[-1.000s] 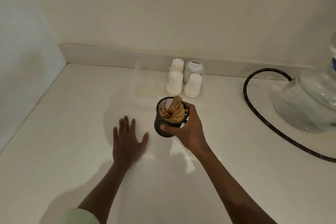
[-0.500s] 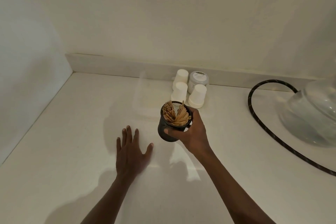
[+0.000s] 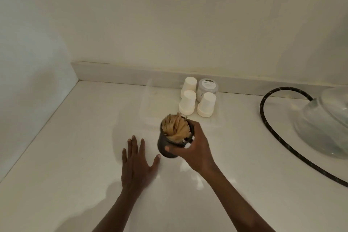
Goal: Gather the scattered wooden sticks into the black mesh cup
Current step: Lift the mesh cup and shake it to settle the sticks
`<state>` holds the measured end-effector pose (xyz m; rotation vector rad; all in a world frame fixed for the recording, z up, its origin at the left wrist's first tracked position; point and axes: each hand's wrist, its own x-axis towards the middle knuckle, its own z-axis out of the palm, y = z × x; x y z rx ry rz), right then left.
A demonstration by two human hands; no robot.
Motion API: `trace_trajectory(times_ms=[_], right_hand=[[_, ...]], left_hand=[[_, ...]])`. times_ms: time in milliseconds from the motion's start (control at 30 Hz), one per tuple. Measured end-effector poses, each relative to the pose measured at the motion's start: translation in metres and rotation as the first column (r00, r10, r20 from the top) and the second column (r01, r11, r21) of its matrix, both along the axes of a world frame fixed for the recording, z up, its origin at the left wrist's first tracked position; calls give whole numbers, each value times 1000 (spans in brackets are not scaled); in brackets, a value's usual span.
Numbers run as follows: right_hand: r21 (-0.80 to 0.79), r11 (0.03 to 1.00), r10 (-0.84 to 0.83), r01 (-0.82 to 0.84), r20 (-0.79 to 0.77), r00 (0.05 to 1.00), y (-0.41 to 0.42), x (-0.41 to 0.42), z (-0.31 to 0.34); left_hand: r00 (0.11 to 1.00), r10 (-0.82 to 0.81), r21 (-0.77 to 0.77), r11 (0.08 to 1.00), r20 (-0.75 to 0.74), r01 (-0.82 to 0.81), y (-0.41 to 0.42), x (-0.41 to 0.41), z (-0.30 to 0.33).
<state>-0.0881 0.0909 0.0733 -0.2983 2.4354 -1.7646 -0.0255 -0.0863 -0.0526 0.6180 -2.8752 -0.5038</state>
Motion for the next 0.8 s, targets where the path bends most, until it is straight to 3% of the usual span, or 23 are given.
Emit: trace_trajectory(times_ms=[100, 267, 800], right_hand=[[-66, 996, -67, 67, -9, 998, 4, -7, 3], [-29, 999, 42, -43, -25, 999, -11, -4, 9], [-30, 999, 25, -26, -33, 999, -7, -26, 14]], left_hand=[[1000, 5, 3, 1000, -3, -5, 1, -1, 1], [1000, 6, 1, 1000, 18, -6, 0, -1, 4], [998, 10, 5, 1000, 67, -10, 5, 0, 15]])
